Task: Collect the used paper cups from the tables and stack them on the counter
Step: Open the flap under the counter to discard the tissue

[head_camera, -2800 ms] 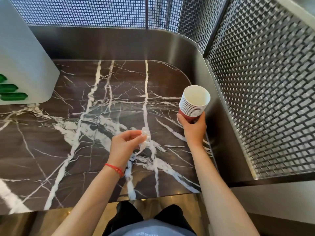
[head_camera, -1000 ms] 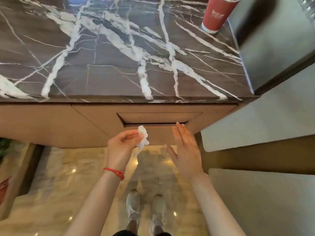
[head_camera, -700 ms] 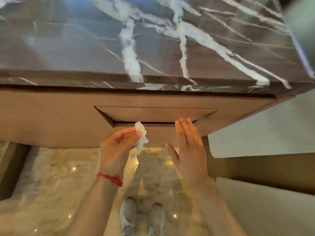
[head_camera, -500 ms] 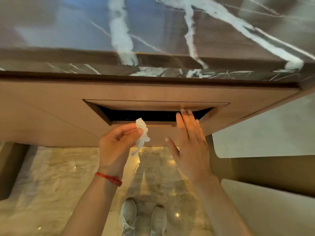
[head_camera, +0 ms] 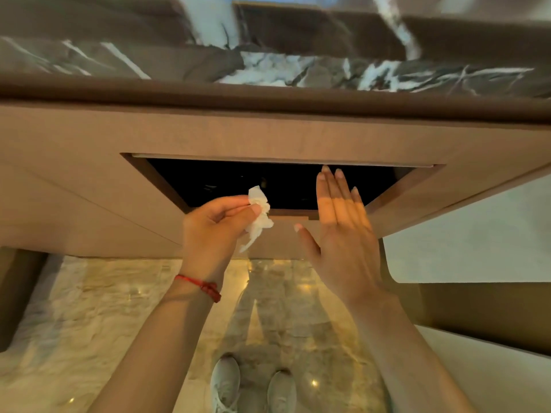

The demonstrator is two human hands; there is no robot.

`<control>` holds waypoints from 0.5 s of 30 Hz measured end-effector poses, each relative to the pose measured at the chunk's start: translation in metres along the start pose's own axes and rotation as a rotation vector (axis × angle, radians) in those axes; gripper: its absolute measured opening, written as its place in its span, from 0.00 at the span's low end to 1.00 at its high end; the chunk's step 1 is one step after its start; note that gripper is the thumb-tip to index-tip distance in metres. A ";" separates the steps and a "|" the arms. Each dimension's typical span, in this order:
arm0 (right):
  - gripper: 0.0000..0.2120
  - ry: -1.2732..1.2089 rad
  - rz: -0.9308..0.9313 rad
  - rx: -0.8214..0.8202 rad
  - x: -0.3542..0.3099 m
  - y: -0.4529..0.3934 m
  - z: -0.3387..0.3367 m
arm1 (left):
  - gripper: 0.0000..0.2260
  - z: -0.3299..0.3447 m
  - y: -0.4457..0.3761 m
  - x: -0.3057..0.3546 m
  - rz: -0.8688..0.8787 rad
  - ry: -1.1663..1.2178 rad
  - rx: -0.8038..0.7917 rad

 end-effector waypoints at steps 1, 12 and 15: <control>0.30 0.005 -0.003 0.007 0.000 -0.001 -0.001 | 0.07 0.003 -0.003 0.000 0.005 0.001 -0.013; 0.30 0.012 -0.016 0.093 0.001 -0.009 -0.004 | 0.07 0.024 -0.051 -0.023 -0.195 0.162 0.130; 0.31 0.003 -0.017 0.050 0.001 -0.009 -0.002 | 0.05 0.027 -0.059 -0.033 -0.338 0.251 0.168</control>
Point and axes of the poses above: each hand's wrist, its own y-axis away from the middle knuckle, its own z-axis out of the palm, x = y × z, the point moved 7 cm from there along -y, towards the middle knuckle, and after that the axes turned 6 degrees about y, right-handed, at the moved point
